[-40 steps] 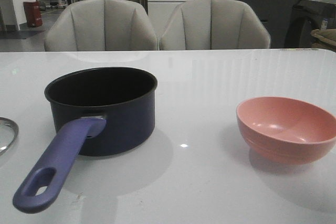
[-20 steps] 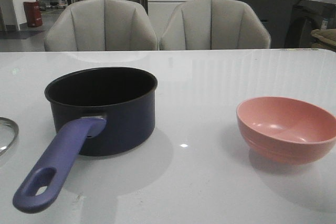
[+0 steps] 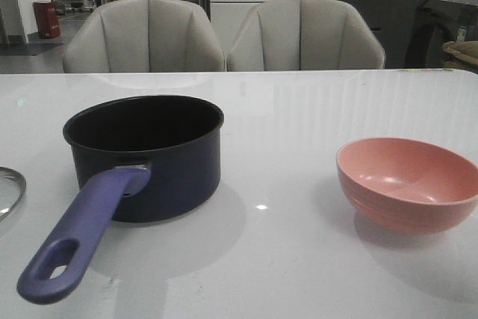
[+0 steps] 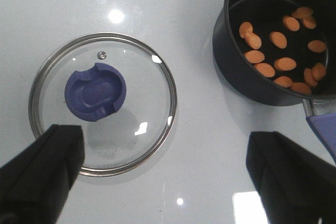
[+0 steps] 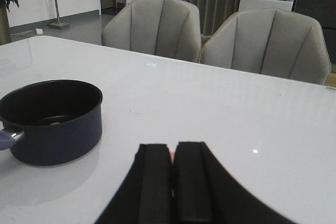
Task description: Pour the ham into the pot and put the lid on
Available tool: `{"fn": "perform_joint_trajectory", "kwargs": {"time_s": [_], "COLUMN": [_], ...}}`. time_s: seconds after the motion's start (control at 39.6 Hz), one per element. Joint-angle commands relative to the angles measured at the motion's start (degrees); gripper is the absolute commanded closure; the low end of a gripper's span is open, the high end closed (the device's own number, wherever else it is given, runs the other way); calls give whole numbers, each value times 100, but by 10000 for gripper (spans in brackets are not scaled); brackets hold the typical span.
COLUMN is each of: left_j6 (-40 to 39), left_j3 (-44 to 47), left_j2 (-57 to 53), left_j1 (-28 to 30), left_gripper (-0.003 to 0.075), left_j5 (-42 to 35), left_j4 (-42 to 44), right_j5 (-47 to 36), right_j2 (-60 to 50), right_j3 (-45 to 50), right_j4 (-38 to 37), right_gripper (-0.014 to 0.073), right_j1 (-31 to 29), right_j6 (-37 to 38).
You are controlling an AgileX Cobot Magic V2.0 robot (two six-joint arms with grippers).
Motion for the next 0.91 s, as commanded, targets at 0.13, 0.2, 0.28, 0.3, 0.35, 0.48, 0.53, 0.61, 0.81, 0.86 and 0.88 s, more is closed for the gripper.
{"fn": "perform_joint_trajectory", "kwargs": {"time_s": [0.13, 0.2, 0.28, 0.3, 0.35, 0.48, 0.53, 0.61, 0.81, 0.86, 0.88], "left_j6": [-66, -66, -66, -66, -56, -20, -20, -20, 14, 14, 14], "left_j3": [-824, -982, -1089, -1126, -1157, -1204, -1204, -1204, -1336, -1434, -1473], "left_j2": [723, 952, 1130, 1196, 1312, 1643, 1764, 1955, 2490, 2650, 2704], "left_j1": [204, 356, 490, 528, 590, 659, 659, 659, 659, 659, 659], "left_gripper": [55, 55, 55, 55, 55, 55, 55, 55, 56, 56, 56], "left_j5": [219, 311, 339, 352, 386, 524, 524, 483, 507, 550, 552], "left_j4": [-55, -144, -216, -216, -216, -204, -204, -204, -192, -192, -192], "right_j5": [-440, -440, -440, -440, -440, -440, -440, -440, -440, -440, -440], "right_j2": [44, 44, 44, 44, 44, 44, 44, 44, 44, 44, 44], "right_j3": [-152, -152, -152, -152, -152, -152, -152, -152, -152, -152, -152], "right_j4": [29, 29, 29, 29, 29, 29, 29, 29, 29, 29, 29], "right_gripper": [456, 456, 456, 456, 456, 456, 456, 456, 456, 456, 456], "right_j1": [-11, -11, -11, -11, -11, -11, -11, -11, -11, -11, -11], "right_j6": [-18, -18, -18, -18, -18, -18, -18, -18, -18, -18, -18]}}
